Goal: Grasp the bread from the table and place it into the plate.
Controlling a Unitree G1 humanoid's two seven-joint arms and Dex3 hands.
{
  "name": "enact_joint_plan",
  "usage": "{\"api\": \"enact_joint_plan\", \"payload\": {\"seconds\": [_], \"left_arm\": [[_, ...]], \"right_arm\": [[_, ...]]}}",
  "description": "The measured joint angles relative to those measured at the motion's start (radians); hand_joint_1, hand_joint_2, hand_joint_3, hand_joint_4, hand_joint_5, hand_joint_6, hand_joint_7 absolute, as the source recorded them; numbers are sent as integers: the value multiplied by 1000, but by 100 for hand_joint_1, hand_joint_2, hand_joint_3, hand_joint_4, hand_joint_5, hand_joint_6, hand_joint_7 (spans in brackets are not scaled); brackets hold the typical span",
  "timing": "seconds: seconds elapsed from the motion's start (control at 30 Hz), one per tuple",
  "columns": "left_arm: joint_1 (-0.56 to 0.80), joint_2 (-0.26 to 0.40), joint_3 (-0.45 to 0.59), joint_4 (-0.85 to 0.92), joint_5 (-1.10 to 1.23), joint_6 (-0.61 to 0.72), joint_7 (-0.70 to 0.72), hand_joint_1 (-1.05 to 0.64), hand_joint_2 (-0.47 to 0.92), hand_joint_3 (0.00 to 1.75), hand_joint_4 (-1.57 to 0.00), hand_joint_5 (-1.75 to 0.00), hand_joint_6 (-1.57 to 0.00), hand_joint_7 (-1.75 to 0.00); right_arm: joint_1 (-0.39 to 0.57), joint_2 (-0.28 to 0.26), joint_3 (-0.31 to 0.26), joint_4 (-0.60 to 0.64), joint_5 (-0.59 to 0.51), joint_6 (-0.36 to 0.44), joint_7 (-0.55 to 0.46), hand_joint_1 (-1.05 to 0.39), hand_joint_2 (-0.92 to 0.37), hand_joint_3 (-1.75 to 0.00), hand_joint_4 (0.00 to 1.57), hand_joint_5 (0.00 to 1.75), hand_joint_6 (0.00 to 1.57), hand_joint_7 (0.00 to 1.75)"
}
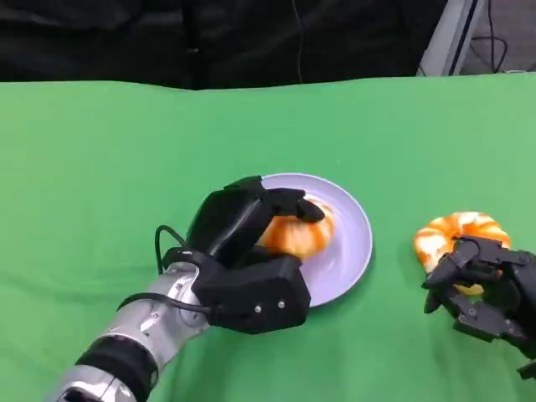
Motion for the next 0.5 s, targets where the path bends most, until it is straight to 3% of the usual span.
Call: {"api": "enact_joint_plan", "payload": {"seconds": [0.1,0.13,0.23,0.5], "left_arm": [[-3,2,-10,3,6,0,1,-30,92,8,-80,-52,-101,-2],[-5,5,-18,3,14,0,1,-32,92,8,-84,-32,-93,-1],[-8,7,-34,3,38,2,4,-36,92,9,-84,-12,-80,0],[-10,19,-47,0,59,23,30,-58,92,12,-67,-1,-57,0]], "right_arm": [[0,0,0,0,-2,0,-3,8,-79,-71,85,142,89,98],[0,0,0,0,-2,0,-4,8,-79,-71,85,142,89,98],[0,0,0,0,-2,0,-4,7,-80,-70,85,141,90,97],[0,0,0,0,1,1,2,7,-81,-69,83,141,89,96]]}}
